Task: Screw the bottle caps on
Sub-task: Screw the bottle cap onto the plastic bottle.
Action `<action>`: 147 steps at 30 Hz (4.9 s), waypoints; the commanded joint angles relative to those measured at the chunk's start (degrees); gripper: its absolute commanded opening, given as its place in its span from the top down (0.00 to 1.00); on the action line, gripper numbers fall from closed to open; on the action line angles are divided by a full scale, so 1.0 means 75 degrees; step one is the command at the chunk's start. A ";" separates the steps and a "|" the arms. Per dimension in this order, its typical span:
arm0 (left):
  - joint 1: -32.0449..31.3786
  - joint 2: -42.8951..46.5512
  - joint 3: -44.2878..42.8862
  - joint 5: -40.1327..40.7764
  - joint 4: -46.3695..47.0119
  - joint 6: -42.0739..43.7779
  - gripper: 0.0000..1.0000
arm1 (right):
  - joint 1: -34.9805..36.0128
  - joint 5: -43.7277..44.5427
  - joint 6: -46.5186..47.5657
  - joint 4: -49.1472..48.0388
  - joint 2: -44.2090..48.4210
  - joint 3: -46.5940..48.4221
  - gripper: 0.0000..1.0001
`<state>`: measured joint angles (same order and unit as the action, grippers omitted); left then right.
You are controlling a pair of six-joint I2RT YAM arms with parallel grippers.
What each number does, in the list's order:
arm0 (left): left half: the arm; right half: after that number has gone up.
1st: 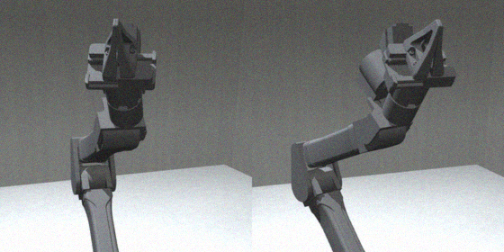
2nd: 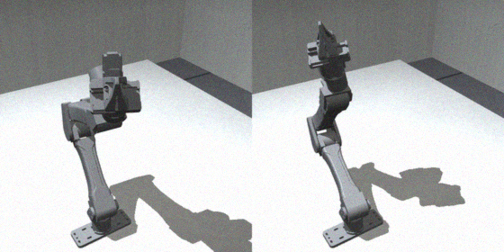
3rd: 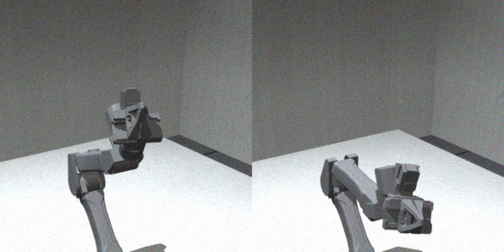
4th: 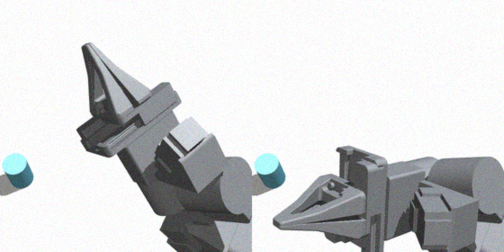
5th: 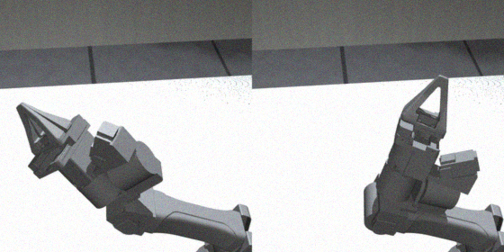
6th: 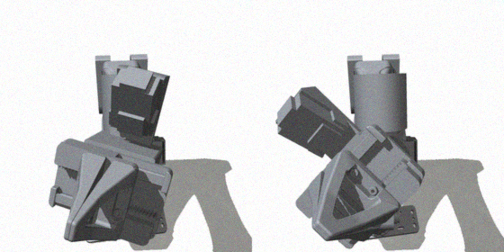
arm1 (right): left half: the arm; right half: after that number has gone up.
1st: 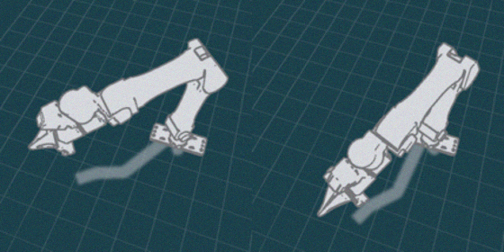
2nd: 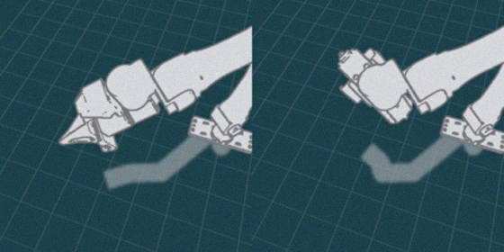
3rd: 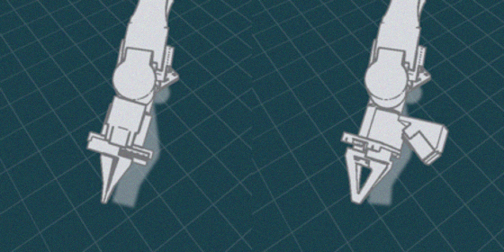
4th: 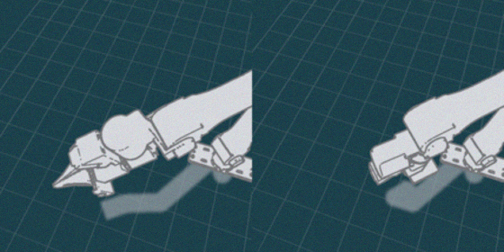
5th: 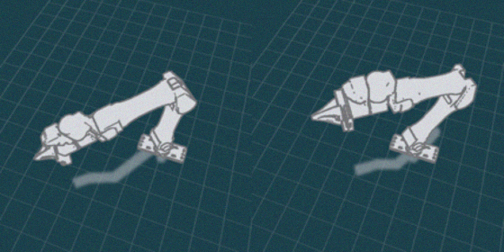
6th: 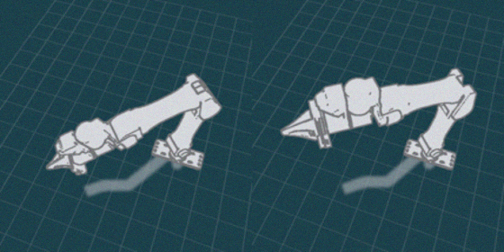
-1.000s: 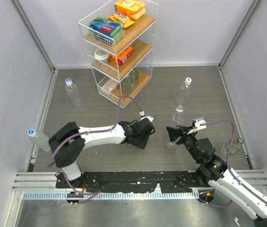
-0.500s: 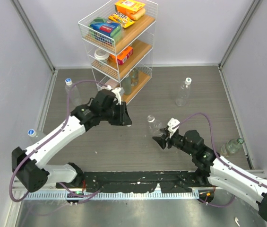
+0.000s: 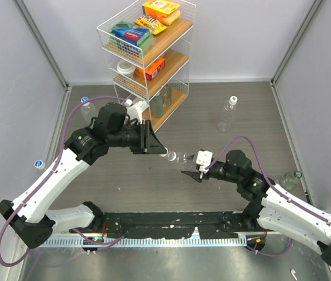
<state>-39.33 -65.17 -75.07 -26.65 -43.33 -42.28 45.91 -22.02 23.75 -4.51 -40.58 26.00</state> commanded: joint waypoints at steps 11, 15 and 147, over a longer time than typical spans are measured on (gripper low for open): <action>0.0065 0.0298 -0.0093 -0.0489 -0.0011 -0.0491 0.82 | 0.0758 0.0827 0.0444 0.0649 -0.0145 0.0541 0.99; 0.0064 0.0322 0.0130 -0.0454 0.0070 -0.0503 0.82 | 0.0769 0.0885 0.0139 0.0321 -0.0039 0.0553 0.99; -0.0205 0.0556 -0.0128 0.1129 0.2788 0.0236 0.17 | 0.0816 0.1717 -0.2217 -0.0781 -0.0590 0.0951 0.99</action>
<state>-40.12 -60.86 -75.31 -19.00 -26.44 -39.81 52.05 -9.32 6.17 -6.90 -45.41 33.30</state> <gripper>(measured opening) 0.825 0.561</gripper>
